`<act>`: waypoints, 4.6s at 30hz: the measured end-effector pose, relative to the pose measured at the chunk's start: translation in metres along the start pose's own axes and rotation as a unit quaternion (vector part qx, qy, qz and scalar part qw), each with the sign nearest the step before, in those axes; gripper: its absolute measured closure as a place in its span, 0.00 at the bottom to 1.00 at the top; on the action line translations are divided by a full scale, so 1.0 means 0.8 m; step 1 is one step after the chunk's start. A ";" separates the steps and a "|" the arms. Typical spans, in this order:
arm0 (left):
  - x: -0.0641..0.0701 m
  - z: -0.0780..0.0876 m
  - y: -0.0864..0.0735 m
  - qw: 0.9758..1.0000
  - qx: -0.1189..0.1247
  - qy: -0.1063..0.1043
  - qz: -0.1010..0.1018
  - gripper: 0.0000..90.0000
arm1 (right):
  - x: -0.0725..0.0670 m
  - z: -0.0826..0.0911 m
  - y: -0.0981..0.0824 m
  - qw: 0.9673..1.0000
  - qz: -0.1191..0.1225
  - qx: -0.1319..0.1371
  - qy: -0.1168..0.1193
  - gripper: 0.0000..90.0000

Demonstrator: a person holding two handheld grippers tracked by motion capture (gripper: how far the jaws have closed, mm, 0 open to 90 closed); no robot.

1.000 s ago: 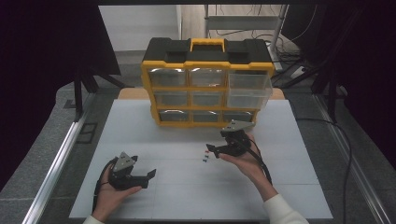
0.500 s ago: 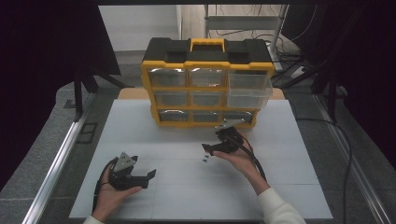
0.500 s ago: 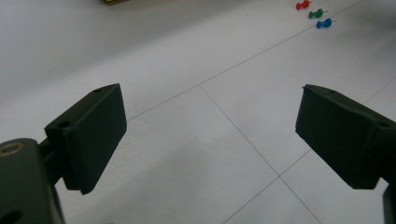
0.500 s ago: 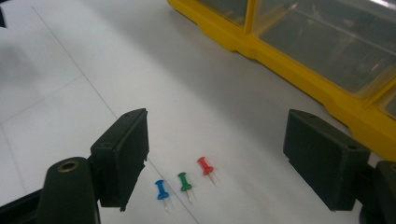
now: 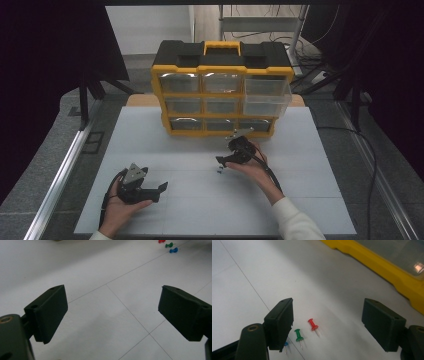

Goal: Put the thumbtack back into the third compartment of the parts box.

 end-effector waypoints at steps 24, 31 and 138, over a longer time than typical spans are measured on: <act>-0.001 -0.001 -0.001 1.000 -0.003 -0.001 0.001 0.10 | -0.003 -0.026 -0.010 0.999 0.025 -0.044 -0.018 0.50; -0.001 0.000 -0.001 1.000 -0.003 0.000 0.001 0.10 | -0.008 -0.023 -0.011 0.998 0.032 -0.052 -0.017 0.68; -0.004 0.005 0.001 1.000 0.009 0.003 0.007 0.10 | -0.056 0.234 0.113 0.978 0.022 0.196 0.073 0.93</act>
Point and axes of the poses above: each handheld gripper's, and its own axes: z roughly backward along the jaws, y roughly out of its top, x roughly to its right, the point moved 4 cm from there along -z, roughly forward along the jaws, and after that the axes turned 10 degrees about -z, right-handed, at the moved point
